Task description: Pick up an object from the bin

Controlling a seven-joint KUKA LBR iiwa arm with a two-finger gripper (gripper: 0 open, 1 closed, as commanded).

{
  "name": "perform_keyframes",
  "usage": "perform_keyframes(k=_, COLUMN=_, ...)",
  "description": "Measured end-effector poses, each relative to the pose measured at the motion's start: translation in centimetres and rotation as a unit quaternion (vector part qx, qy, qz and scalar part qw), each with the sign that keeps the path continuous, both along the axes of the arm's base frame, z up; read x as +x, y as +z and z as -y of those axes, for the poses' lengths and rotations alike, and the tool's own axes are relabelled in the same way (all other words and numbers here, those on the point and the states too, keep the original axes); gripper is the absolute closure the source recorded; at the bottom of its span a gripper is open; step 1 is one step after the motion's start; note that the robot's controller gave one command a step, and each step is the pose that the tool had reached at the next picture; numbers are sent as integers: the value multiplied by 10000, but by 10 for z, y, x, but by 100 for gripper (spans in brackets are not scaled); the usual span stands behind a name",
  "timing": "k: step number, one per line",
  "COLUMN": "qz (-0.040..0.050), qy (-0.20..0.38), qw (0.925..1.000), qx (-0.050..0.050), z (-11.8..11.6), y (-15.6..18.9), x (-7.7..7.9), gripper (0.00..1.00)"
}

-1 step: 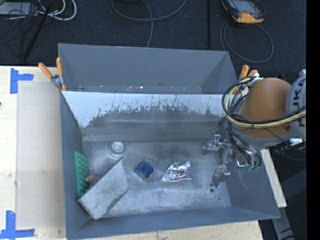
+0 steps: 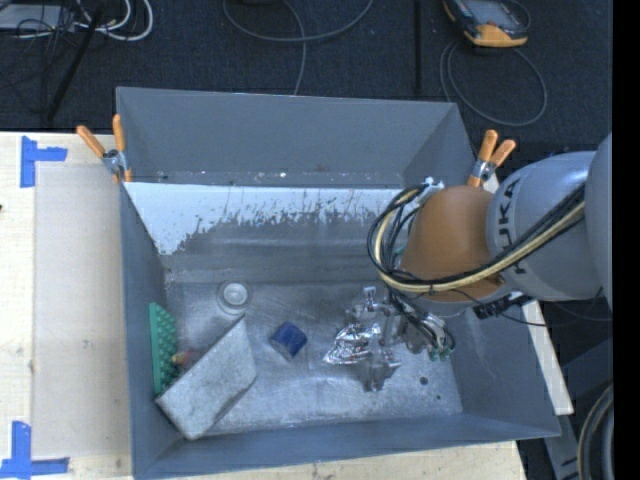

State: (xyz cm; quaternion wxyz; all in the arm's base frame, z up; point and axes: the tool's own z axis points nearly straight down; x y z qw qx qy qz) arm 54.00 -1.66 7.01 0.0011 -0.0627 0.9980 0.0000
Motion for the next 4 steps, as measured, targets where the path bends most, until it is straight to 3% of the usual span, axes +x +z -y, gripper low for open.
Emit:
perform_keyframes(k=1, qz=1, qy=309, qw=9995, qx=3, z=-11, y=30, x=-2, gripper=0)
perform_keyframes(k=4, qz=3, qy=647, qw=9979, qx=-2, z=-13, y=2, x=-1, gripper=0)
